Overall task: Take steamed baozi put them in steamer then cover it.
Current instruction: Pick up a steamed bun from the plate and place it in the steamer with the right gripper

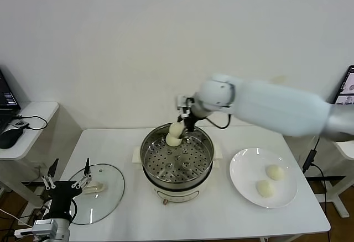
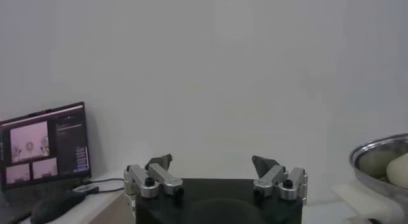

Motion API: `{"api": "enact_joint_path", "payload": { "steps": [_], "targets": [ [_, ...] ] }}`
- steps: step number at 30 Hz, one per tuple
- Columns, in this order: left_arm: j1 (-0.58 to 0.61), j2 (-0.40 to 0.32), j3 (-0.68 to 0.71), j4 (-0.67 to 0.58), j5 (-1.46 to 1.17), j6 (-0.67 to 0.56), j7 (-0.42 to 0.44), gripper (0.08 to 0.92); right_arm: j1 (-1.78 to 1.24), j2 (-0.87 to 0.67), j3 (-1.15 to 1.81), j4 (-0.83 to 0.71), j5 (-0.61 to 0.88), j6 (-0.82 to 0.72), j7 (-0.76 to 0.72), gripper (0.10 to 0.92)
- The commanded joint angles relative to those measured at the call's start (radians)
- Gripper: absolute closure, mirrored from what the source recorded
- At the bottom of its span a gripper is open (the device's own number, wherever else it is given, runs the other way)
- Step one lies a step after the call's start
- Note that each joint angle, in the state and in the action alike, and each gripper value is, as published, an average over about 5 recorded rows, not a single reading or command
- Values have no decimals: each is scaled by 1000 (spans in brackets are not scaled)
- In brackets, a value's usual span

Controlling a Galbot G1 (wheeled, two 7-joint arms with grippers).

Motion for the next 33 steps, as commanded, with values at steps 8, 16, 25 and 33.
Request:
{"api": "enact_joint_path", "payload": {
  "steps": [8,16,25,33],
  "targets": [
    [-2,3,-8,7,0,-7,0,177,-130,195,-16,-128,22,-63,64,404],
    [-3,1,-4,8,0,-10,0,177,-141,205,-17,-140,15,-74,63,406],
    [-1,-1,-2,4,2,-9,0,177,-120,174,-15,-108,10,-75,46,341],
    [3,-2,-4,-3,1,-7,1,177,72,10,-35,34,-8,-66,-98,205]
  ]
}}
